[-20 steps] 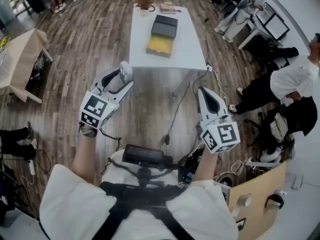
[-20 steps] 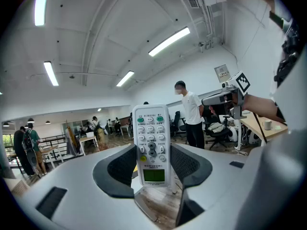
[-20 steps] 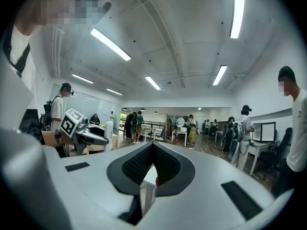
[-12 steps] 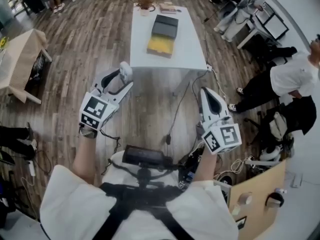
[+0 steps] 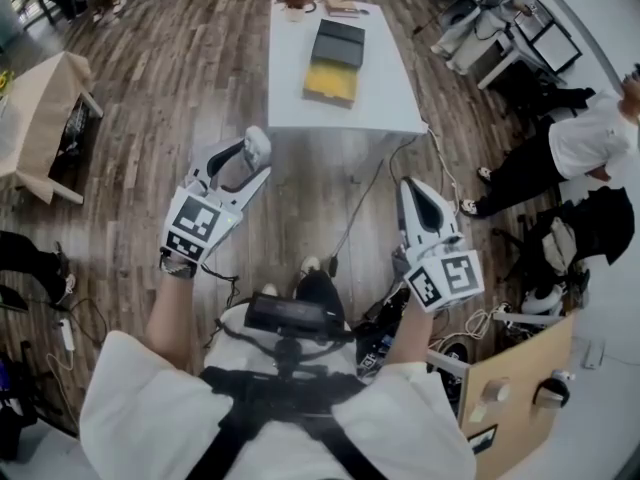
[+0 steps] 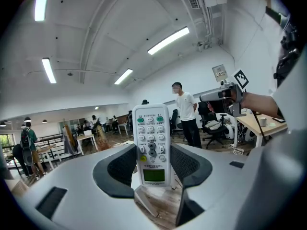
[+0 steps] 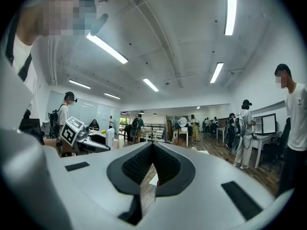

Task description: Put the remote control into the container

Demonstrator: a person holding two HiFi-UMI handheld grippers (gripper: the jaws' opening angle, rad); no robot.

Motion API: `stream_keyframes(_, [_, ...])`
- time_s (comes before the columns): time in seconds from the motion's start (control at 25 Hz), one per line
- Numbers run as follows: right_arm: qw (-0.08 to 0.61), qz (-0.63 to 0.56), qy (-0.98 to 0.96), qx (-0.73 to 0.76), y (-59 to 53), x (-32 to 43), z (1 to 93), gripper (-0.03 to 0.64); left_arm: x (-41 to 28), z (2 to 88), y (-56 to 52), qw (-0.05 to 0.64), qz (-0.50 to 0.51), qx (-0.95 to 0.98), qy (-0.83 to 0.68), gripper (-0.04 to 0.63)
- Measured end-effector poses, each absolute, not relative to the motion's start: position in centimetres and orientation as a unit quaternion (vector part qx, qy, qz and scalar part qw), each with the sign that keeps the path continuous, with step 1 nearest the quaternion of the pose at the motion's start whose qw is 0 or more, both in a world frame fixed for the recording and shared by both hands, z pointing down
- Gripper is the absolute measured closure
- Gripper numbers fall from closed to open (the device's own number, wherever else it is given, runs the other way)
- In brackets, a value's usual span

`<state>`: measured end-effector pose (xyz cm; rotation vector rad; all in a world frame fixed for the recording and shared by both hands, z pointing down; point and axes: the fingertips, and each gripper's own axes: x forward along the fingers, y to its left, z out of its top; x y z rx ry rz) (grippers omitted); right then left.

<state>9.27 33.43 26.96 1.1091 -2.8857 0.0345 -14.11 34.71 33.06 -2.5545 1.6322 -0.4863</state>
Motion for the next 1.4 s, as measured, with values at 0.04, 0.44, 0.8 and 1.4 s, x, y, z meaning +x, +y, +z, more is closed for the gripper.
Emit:
stream_keyframes(0.04, [0.024, 0.012, -0.934, 0.358, 33.0, 9.1, 27.1, 0.614, -14.3, 33.2, 34.4, 0.037, -0.16, -0.831, 0.531, 0.356])
stream_keyframes(0.44, [0.003, 0.014, -0.939, 0.343, 25.6, 8.1, 27.9, 0.614, -15.1, 33.8, 27.2, 0.042, -0.166, -0.827, 0.536, 0.356])
stream_keyframes(0.8, [0.015, 0.009, -0.939, 0.342, 14.4, 9.5, 27.8, 0.614, -13.5, 33.4, 16.7, 0.039, -0.165, -0.824, 0.541, 0.356])
stream_keyframes(1.4, [0.033, 0.016, -0.946, 0.321, -0.3, 12.3, 28.1, 0.614, -10.3, 33.1, 3.6, 0.022, -0.172, -0.809, 0.562, 0.356])
